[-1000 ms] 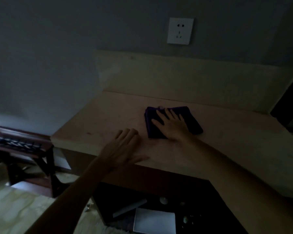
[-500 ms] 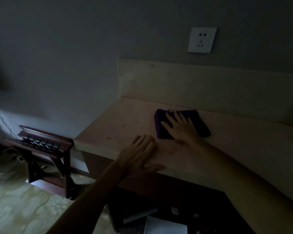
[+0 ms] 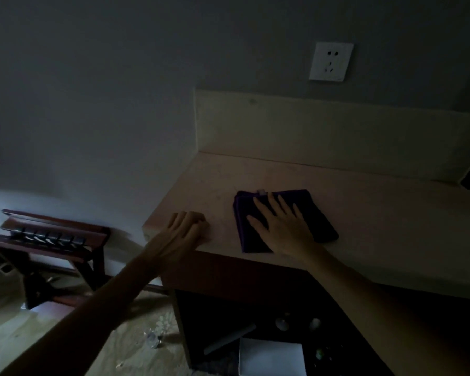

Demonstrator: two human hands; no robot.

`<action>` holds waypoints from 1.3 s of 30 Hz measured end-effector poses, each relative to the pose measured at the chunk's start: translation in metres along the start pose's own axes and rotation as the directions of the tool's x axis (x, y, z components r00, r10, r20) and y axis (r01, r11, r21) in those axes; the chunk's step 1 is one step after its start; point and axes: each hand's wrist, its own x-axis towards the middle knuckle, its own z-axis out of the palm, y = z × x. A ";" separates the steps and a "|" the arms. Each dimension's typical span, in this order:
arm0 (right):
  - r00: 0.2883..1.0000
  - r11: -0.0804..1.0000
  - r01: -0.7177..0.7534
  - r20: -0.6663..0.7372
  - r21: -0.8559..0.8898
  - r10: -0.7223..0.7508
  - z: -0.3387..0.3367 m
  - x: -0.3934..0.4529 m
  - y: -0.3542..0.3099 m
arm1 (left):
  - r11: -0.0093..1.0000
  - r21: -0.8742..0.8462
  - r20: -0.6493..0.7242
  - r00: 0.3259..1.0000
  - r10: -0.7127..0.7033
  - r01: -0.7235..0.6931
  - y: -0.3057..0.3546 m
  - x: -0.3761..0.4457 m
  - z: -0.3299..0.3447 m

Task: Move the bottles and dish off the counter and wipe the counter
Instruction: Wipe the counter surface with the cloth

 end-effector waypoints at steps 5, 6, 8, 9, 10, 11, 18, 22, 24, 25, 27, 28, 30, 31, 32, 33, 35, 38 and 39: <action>0.999 0.999 -0.034 0.025 -0.002 0.034 0.000 0.087 -0.014 | 0.993 0.016 -0.086 0.989 0.118 -0.117 -0.004 -0.007 0.011; 0.999 0.999 -0.040 0.020 0.003 0.040 0.000 0.108 -0.017 | 0.991 0.040 -0.088 0.988 0.128 -0.125 -0.005 -0.008 0.014; 0.999 0.999 -0.051 0.011 0.013 0.051 0.001 0.147 -0.023 | 0.987 0.101 -0.088 0.987 0.134 -0.125 -0.005 -0.009 0.018; 0.998 0.998 -0.055 0.012 0.020 0.055 0.000 0.165 -0.027 | 0.985 0.123 -0.080 0.988 0.132 -0.122 -0.005 -0.009 0.020; 0.998 0.998 -0.061 0.008 0.027 0.061 0.000 0.180 -0.030 | 0.983 0.136 -0.071 0.989 0.131 -0.120 -0.004 -0.010 0.020; 0.998 0.997 -0.068 0.001 0.032 0.068 0.000 0.193 -0.033 | 0.983 0.141 -0.061 0.990 0.131 -0.121 -0.003 -0.010 0.021; 0.997 0.996 -0.079 0.003 0.028 0.079 -0.001 0.175 -0.048 | 0.988 0.119 -0.051 0.993 0.104 -0.098 -0.001 -0.008 0.014; 1.000 1.000 0.007 -0.015 0.030 -0.006 0.006 0.095 -0.068 | 0.999 -0.019 0.014 0.999 0.047 -0.047 -0.001 -0.012 -0.001; 0.998 0.999 0.048 -0.030 0.010 -0.048 0.012 0.053 -0.080 | 0.992 -0.114 -0.003 0.999 -0.053 0.052 -0.011 -0.017 -0.013; 0.998 0.998 0.061 -0.027 0.002 -0.061 0.014 0.037 -0.087 | 0.983 -0.145 -0.003 0.993 -0.117 0.115 -0.020 -0.021 -0.019; 0.998 0.998 0.062 -0.026 0.001 -0.062 0.016 0.015 -0.100 | 0.957 -0.163 0.031 0.970 -0.240 0.241 -0.038 -0.024 -0.029; 0.998 0.998 0.057 -0.033 0.003 -0.057 0.017 0.009 -0.106 | 0.944 -0.160 0.060 0.957 -0.284 0.290 -0.047 -0.025 -0.030; 0.998 0.999 0.051 -0.036 0.004 -0.051 0.018 0.006 -0.112 | 0.936 -0.135 0.121 0.943 -0.311 0.326 -0.059 -0.024 -0.027; 0.998 0.999 0.054 -0.029 0.008 -0.054 0.018 0.009 -0.114 | 0.940 -0.121 0.153 0.942 -0.300 0.319 -0.062 -0.023 -0.025; 0.998 0.998 0.061 -0.019 0.011 -0.061 0.017 0.015 -0.114 | 0.949 -0.118 0.164 0.948 -0.272 0.292 -0.064 -0.023 -0.021; 0.998 0.997 0.070 -0.007 0.013 -0.070 0.017 0.024 -0.114 | 0.959 -0.122 0.156 0.959 -0.235 0.255 -0.065 -0.022 -0.018; 0.997 0.996 0.082 0.010 0.020 -0.083 0.016 0.052 -0.115 | 0.956 -0.167 0.121 0.967 -0.223 0.241 -0.065 -0.021 -0.016; 0.998 0.997 0.067 0.010 0.032 -0.067 0.017 0.110 -0.117 | 0.969 -0.137 0.120 0.975 -0.190 0.205 -0.067 -0.020 -0.016; 0.998 0.997 0.061 0.008 0.037 -0.061 0.017 0.132 -0.117 | 0.974 -0.115 0.126 0.975 -0.181 0.196 -0.068 -0.019 -0.016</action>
